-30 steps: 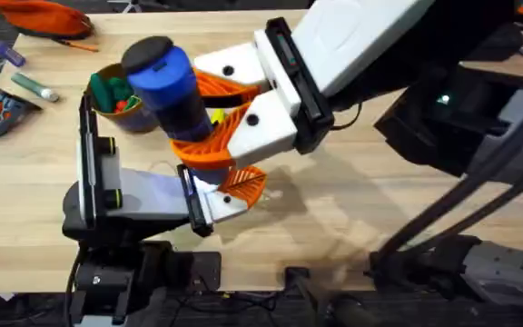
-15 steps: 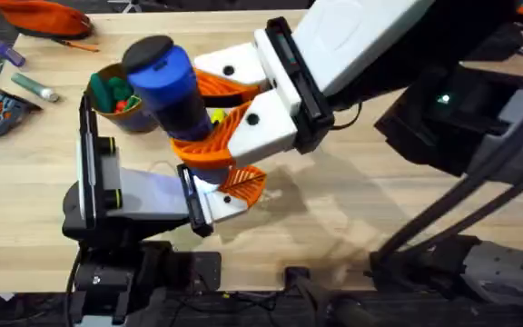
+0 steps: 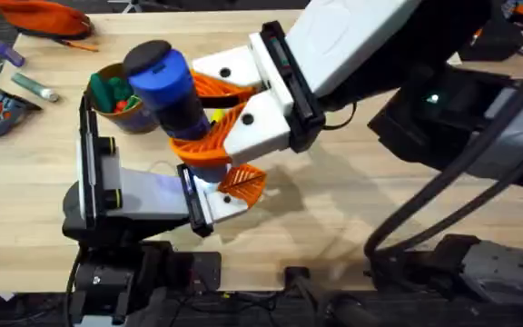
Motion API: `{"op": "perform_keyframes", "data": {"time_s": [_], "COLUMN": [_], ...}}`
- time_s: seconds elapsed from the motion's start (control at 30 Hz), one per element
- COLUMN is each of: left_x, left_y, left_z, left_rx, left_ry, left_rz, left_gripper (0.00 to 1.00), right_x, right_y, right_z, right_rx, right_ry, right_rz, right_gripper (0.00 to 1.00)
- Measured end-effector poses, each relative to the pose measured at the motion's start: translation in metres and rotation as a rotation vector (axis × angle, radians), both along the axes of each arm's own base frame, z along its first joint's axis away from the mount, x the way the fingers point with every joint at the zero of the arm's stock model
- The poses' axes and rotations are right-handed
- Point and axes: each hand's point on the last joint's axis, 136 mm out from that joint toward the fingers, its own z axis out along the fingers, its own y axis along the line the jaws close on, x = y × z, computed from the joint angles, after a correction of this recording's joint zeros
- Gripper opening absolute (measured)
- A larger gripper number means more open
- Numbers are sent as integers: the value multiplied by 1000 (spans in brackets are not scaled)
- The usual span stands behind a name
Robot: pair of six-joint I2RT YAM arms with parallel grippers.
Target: Pick up the gripper from the table and insert it into the empty holder that is missing its gripper. Then pick up a screw, insert it into the mounting hole, and use the screwdriver to tighten it. Finally, clean up the table by picking up the vegetable and placing it into the bucket.
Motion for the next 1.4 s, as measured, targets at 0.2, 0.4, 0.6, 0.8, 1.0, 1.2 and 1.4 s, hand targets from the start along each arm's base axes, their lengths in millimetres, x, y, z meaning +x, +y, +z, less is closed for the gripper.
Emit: {"op": "perform_keyframes", "data": {"time_s": [0.2, 0.4, 0.6, 0.8, 1.0, 1.2, 1.4], "left_x": [0, 0, 0, 0, 0, 0, 0], "left_y": [0, 0, 0, 0, 0, 0, 0], "left_z": [0, 0, 0, 0, 0, 0, 0], "left_rx": [0, 0, 0, 0, -1, -1, -1], "left_ry": [0, 0, 0, 1, 2, 2, 2], "left_rz": [0, 0, 0, 0, 0, 0, 0], "left_gripper": [12, 12, 12, 12, 12, 12, 12], "right_x": [1, 3, 4, 6, 7, 9, 19], "right_y": [-1, -1, -2, 0, 2, 1, -5], "right_z": [0, 0, -1, -5, -2, 6, 35], "right_rx": [0, 0, -3, -12, 0, 16, 50], "right_ry": [0, 0, 3, 12, 2, -1, -34], "right_rz": [-4, -9, -10, -10, -8, -5, -15], "right_gripper": [123, 120, 120, 118, 116, 115, 115]}}
